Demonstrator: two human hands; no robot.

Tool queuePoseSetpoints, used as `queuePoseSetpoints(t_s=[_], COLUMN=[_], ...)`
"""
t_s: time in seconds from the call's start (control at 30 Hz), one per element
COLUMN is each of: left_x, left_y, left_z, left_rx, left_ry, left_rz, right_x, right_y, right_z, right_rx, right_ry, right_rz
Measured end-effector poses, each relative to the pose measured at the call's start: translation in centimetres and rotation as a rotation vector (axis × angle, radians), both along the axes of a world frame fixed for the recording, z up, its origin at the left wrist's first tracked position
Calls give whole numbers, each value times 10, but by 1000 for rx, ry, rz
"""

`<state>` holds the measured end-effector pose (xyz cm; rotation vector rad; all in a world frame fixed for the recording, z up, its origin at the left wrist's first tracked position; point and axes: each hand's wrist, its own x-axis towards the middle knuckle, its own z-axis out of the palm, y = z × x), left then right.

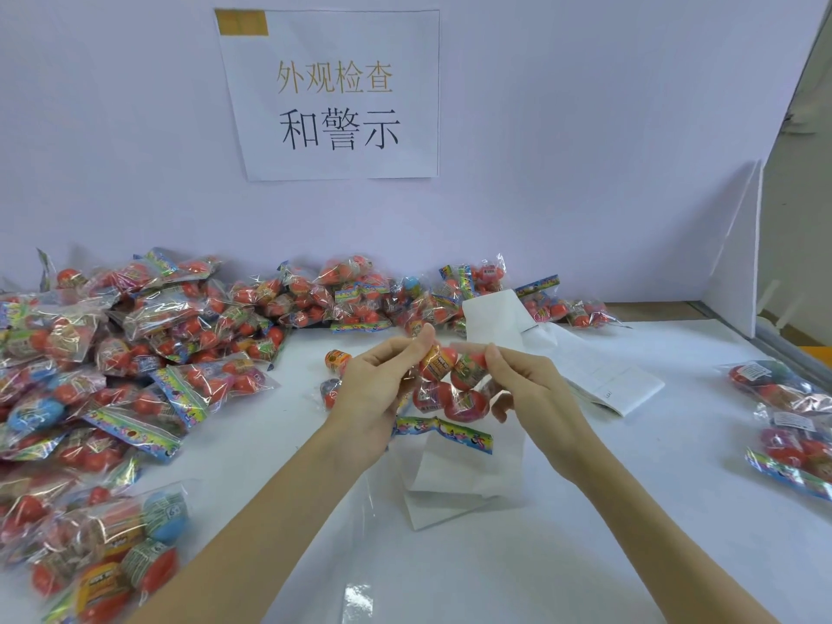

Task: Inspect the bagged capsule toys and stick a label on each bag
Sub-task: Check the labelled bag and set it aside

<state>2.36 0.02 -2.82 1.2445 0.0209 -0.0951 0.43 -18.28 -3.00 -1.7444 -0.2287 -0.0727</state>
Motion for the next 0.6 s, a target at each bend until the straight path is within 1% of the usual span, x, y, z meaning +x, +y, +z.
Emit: queuePoseSetpoints(t_s=[0.1, 0.2, 0.27, 0.33, 0.4, 0.47, 0.53, 0.6], left_x=[-3, -3, -2, -2, -2, -1, 2, 2], left_y=[-1, 1, 2, 2, 2, 6, 14, 21], left_z=[1, -1, 0, 2, 3, 2, 2, 4], left_rx=[-13, 39, 15, 14, 56, 223, 399, 399], left_ry=[-6, -107, -189, -292, -410, -483, -485, -439], left_rz=[59, 180, 236, 194, 42, -59, -87, -138], right_x=[0, 2, 2, 1, 2, 5, 8, 8], right_y=[2, 2, -1, -2, -3, -6, -10, -14], right_z=[-1, -3, -3, 0, 3, 5, 5, 6], right_rx=[-63, -161, -141, 48, 245, 411, 534, 581], right_ry=[-37, -101, -56, 130, 266, 307, 299, 281], right_rz=[-13, -152, -201, -90, 23, 84, 148, 194])
